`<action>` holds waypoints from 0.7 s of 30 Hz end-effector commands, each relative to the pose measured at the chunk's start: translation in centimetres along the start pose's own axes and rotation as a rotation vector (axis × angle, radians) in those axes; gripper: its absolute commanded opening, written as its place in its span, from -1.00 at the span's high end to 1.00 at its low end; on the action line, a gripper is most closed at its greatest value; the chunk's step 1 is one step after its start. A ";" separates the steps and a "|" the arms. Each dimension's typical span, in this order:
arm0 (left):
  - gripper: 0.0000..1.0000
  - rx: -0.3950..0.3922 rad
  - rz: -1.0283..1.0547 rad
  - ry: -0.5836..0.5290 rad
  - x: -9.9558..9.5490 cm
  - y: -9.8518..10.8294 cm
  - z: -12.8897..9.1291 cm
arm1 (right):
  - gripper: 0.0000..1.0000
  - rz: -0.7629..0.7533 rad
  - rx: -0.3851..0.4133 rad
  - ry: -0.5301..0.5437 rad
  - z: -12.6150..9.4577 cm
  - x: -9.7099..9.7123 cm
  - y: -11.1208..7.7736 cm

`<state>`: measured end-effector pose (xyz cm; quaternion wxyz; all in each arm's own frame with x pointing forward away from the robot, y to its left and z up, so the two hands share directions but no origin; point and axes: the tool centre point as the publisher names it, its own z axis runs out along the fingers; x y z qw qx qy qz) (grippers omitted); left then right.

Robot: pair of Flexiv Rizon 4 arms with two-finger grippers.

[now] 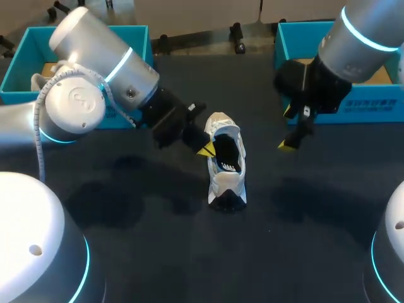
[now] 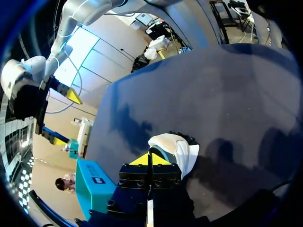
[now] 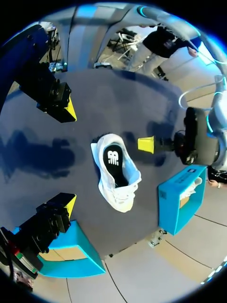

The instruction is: Take the shoe out of the shoebox, open the shoe tongue, remove and reinsert the insole, then place the shoe into the shoebox

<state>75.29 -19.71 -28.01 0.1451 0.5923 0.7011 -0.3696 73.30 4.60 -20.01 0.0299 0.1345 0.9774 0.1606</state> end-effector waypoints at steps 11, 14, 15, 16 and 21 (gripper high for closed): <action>1.00 0.000 0.001 0.005 -0.1 0.1 0.1 | -1.00 0.078 -0.002 -0.029 -3.4 1.5 -0.8; 1.00 0.005 0.015 0.015 -0.4 0.4 0.2 | -1.00 0.078 -0.002 -0.029 -3.4 1.5 -0.8; 1.00 0.011 0.020 0.017 -0.7 0.7 0.3 | -1.00 0.078 -0.002 -0.029 -3.4 1.5 -0.8; 1.00 0.003 0.030 0.046 -0.8 1.0 0.5 | -1.00 0.078 -0.002 -0.029 -3.4 1.5 -0.8; 1.00 0.001 0.067 0.095 -1.1 1.8 0.9 | -1.00 0.078 -0.002 -0.029 -3.4 1.5 -0.8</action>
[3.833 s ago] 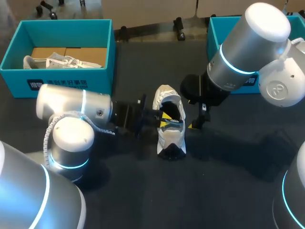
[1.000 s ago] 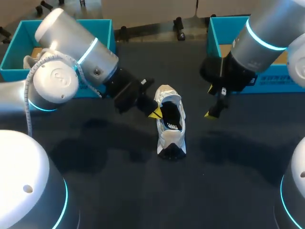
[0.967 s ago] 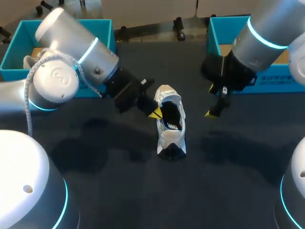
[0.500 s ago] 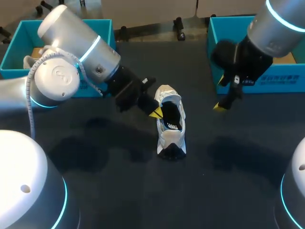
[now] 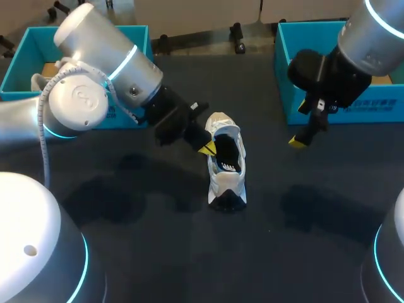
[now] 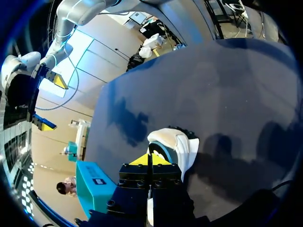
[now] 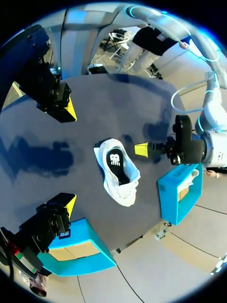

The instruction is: Take the shoe out of the shoebox, open the shoe tongue, remove and reinsert the insole, then place the shoe into the shoebox

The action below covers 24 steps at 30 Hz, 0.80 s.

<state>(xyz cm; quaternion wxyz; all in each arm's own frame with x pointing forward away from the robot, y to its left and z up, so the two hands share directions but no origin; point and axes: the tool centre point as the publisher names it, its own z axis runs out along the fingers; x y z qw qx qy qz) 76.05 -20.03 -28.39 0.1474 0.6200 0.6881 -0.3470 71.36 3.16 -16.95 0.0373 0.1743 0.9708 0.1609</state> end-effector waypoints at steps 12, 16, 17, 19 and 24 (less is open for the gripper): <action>1.00 0.084 0.136 0.285 -0.2 2.2 1.5 | -1.00 0.002 0.008 0.007 -0.6 0.3 -0.8; 1.00 0.091 0.180 0.338 -0.1 2.0 1.8 | -1.00 0.003 0.025 0.022 -1.6 0.4 -1.9; 1.00 0.094 0.188 0.358 -0.1 1.9 1.9 | -1.00 0.004 0.029 0.024 -1.9 0.4 -2.1; 1.00 0.091 0.201 0.399 -0.1 1.8 1.9 | -1.00 -0.005 0.033 0.032 -2.3 0.3 -2.5; 1.00 0.079 0.204 0.460 -0.1 2.1 2.2 | -1.00 0.001 0.046 0.038 -3.2 0.1 -3.5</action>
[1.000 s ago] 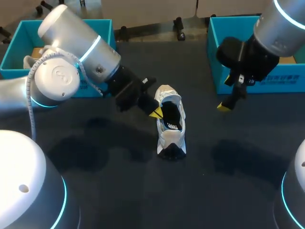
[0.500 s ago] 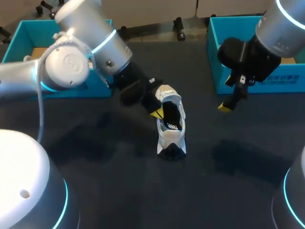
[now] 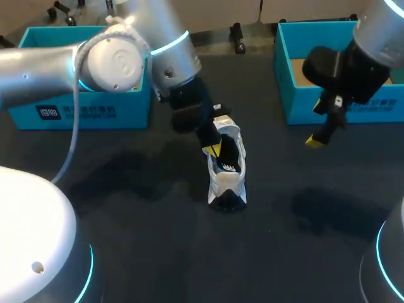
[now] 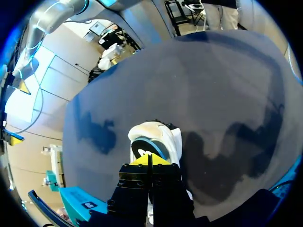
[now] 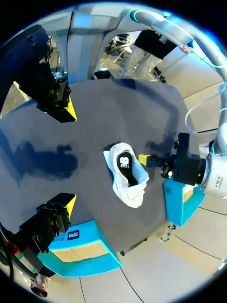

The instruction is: Take the shoe out of the shoebox, open the shoe tongue, remove and reinsert the insole, then place the shoe into the shoebox

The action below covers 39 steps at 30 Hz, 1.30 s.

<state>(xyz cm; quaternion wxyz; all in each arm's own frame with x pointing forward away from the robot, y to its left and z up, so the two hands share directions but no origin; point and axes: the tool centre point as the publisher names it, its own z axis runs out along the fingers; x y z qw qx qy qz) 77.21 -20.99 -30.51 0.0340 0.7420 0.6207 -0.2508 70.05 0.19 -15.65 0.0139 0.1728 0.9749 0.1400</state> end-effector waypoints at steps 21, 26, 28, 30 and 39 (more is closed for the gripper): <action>1.00 -0.067 0.009 0.187 -0.7 2.5 2.4 | -1.00 0.046 0.020 -0.043 -2.4 -1.0 -2.4; 1.00 -0.103 0.016 0.197 -0.5 2.9 3.3 | -1.00 0.046 0.020 -0.043 -2.4 -1.0 -2.4; 1.00 -0.127 0.023 0.200 -0.4 3.1 3.5 | -1.00 0.046 0.020 -0.043 -2.4 -1.0 -2.4; 1.00 -0.167 0.039 0.226 0.0 3.3 3.8 | -1.00 0.046 0.020 -0.043 -2.4 -1.0 -2.4; 1.00 -0.198 0.050 0.267 1.3 3.6 6.0 | -1.00 0.046 0.020 -0.043 -2.4 -1.0 -2.4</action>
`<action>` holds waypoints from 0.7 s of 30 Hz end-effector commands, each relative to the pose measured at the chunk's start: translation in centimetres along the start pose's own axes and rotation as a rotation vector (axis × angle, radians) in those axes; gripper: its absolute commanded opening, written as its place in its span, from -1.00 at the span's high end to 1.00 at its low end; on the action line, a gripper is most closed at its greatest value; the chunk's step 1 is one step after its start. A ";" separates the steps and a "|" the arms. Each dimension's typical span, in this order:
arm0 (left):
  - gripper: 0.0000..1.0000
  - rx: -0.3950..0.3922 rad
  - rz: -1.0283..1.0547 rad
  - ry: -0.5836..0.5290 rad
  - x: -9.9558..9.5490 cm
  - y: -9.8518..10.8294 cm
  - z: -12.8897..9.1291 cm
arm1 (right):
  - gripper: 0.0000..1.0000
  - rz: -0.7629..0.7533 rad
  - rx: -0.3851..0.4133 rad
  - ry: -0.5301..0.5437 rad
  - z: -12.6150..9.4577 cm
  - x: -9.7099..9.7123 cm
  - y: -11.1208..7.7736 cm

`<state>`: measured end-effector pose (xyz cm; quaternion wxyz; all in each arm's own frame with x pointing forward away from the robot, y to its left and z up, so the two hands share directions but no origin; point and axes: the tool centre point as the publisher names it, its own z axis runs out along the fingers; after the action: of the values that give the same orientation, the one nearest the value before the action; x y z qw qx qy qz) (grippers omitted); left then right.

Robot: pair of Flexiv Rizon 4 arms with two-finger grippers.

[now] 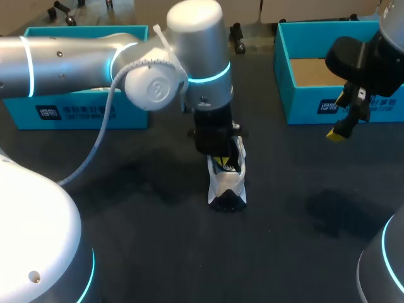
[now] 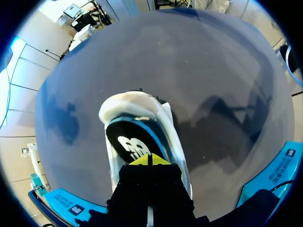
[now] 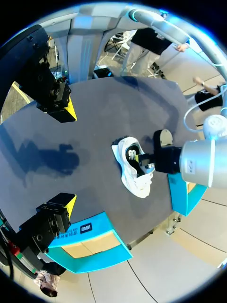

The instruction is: Take the shoe out of the shoebox, open the shoe tongue, remove and reinsert the insole, then place the shoe into the shoebox

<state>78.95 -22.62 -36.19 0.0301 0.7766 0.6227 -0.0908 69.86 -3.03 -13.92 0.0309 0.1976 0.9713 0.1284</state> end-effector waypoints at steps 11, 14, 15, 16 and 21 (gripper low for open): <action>1.00 0.001 -0.005 0.013 0.3 -0.4 1.5 | -1.00 0.001 0.003 0.001 0.1 -0.1 0.1; 1.00 -0.017 0.000 -0.007 -0.3 -0.2 0.3 | -1.00 0.001 0.003 0.001 0.1 -0.1 0.1; 1.00 -0.021 0.002 -0.002 -0.4 -0.2 0.2 | -1.00 0.001 0.003 0.001 0.1 -0.1 0.1; 1.00 -0.026 0.006 0.000 -0.6 -0.3 0.0 | -1.00 0.001 0.003 0.001 0.1 -0.1 0.1; 1.00 -0.013 -0.004 0.020 -1.1 -1.2 0.5 | -1.00 0.001 0.003 0.001 0.1 -0.1 0.1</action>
<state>78.07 -23.14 -36.41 0.0324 0.7777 0.6222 -0.0838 69.81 -3.07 -13.96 0.0313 0.1973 0.9713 0.1290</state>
